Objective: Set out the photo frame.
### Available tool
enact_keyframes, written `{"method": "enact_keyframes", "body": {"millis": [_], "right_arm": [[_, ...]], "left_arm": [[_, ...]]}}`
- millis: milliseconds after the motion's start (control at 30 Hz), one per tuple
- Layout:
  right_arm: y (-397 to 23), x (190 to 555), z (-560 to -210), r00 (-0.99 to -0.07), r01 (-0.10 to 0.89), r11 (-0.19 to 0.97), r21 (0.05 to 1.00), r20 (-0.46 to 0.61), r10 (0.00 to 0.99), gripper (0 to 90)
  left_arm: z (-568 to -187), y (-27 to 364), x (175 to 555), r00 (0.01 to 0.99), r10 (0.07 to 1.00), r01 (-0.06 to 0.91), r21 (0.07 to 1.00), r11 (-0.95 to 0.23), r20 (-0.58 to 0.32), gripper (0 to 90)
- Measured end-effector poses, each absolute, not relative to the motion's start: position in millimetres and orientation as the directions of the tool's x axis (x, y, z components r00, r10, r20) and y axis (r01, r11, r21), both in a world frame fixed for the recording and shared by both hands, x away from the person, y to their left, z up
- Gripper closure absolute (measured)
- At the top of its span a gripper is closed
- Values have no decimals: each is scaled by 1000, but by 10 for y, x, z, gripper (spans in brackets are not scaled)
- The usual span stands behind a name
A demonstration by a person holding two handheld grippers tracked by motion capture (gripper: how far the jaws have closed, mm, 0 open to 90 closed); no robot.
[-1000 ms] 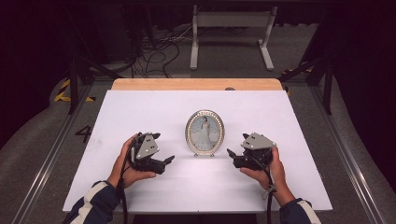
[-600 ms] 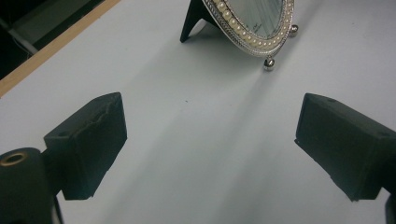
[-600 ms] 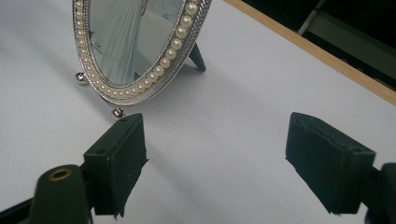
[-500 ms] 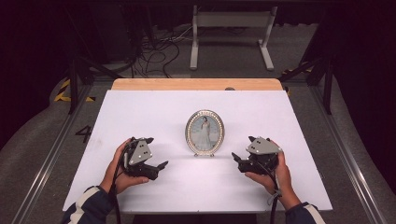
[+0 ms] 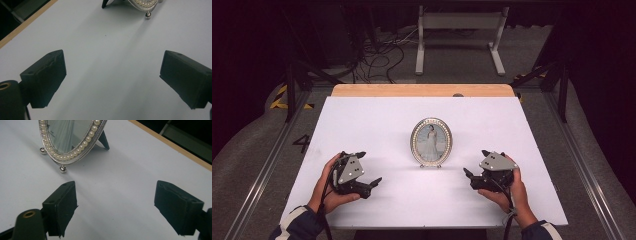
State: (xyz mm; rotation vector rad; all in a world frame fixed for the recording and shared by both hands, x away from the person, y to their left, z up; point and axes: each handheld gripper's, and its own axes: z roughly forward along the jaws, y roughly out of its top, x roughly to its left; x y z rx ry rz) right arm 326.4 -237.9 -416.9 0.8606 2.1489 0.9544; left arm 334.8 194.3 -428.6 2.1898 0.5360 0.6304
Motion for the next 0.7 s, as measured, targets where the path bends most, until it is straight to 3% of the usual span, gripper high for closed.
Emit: {"method": "enact_keyframes", "body": {"millis": [700], "right_arm": [[-2808,3059,-4340,-535,333,533,778,-310,786,168]], "left_arm": [[-4412,2312,3185,765,602,225,779,-585,231,71]]}}
